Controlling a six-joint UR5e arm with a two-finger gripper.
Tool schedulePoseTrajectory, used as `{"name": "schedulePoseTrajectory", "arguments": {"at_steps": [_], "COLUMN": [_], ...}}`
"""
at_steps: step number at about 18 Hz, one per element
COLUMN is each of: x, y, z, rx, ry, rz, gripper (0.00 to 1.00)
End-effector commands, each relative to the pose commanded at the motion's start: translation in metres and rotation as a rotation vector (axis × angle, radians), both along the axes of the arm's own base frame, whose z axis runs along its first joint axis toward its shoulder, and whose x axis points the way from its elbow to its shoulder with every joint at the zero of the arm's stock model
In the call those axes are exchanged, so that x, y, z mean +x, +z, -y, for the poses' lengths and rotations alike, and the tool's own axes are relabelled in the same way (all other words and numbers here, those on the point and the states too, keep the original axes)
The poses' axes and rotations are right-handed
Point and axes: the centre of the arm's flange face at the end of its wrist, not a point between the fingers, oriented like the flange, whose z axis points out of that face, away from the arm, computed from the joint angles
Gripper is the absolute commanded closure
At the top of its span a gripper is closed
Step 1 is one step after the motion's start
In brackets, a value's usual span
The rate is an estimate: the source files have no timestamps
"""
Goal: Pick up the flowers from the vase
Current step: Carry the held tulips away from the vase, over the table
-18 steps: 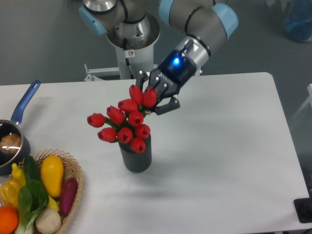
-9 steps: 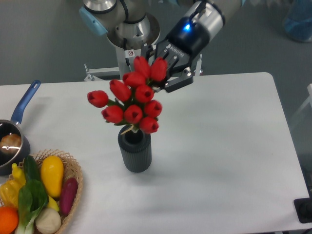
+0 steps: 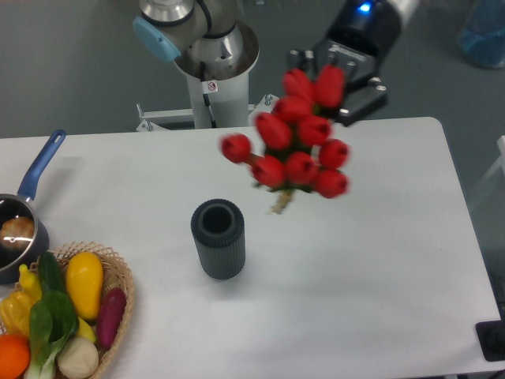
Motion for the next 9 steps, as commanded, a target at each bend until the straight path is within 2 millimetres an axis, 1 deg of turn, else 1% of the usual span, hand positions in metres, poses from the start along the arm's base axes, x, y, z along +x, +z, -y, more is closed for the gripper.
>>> {"name": "schedulePoseTrajectory", "arguments": {"at_steps": [1,2,5,6,8,9], "x": [-0.008,-0.014,-0.019,-0.027,-0.035,-0.039], "y": [-0.018,-0.03,-0.043,-0.055,-0.075,-0.088], "z": [0.001,0.004,0.01,0.016,0.021,0.022], "rx": [-0.069,-0.123,-0.173,-0.217,-0.373,-0.477], "ry": [0.016,0.028,0.052,0.075,0.121,0.144], "rz": [-0.012,-0.026,-0.015,-0.004,-0.028,-0.046], "gripper": [1.0,1.0,1.0,1.0,0.95,0.96]}}
